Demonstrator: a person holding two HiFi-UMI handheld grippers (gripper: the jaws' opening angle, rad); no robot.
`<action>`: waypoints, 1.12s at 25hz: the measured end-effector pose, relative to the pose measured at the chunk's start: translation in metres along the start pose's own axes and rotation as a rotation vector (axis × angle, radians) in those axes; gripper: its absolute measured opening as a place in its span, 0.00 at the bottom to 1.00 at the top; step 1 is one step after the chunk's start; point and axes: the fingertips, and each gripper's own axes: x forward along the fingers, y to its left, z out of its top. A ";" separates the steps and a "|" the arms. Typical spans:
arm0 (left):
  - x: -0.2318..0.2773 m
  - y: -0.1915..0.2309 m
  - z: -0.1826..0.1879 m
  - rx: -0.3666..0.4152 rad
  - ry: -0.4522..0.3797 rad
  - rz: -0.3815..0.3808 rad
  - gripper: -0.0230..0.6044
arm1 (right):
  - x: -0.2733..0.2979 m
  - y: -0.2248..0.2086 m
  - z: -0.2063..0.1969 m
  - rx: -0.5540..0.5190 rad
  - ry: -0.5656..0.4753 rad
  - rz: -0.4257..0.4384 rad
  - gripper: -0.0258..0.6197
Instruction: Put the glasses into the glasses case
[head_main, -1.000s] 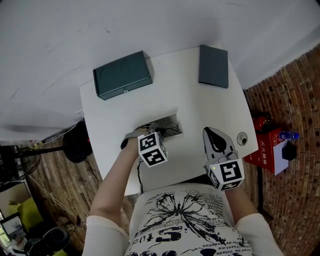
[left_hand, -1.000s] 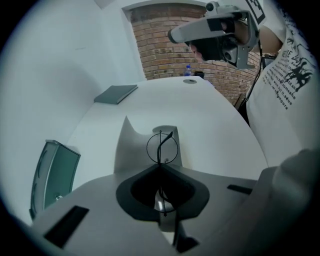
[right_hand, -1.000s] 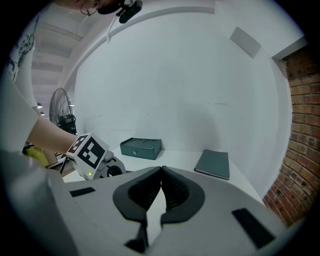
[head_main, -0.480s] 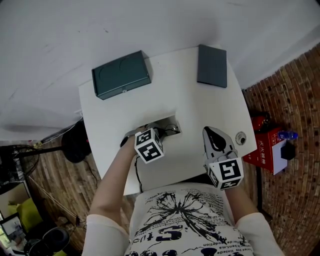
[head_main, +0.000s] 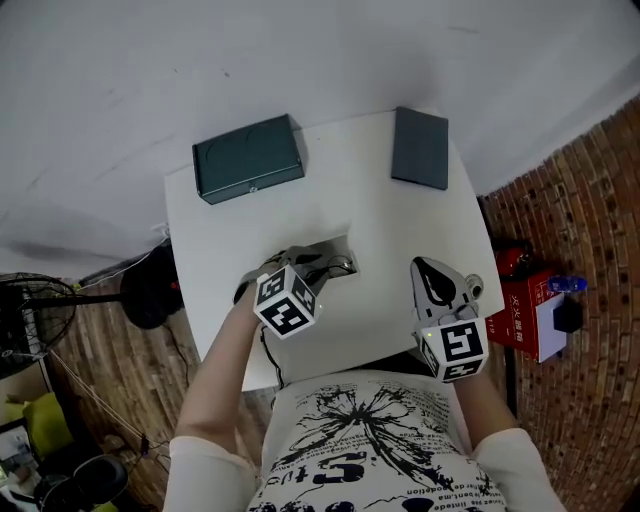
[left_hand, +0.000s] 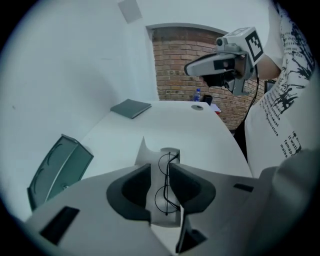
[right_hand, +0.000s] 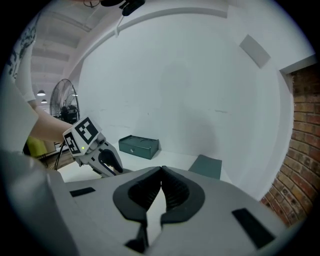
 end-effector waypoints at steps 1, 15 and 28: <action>-0.006 0.001 0.004 -0.005 -0.012 0.015 0.24 | -0.002 -0.002 0.002 0.000 -0.005 0.001 0.06; -0.102 0.006 0.076 -0.220 -0.281 0.326 0.06 | -0.015 -0.023 0.060 -0.059 -0.147 0.136 0.06; -0.218 0.022 0.081 -0.457 -0.617 0.692 0.06 | -0.019 -0.022 0.105 -0.092 -0.272 0.225 0.06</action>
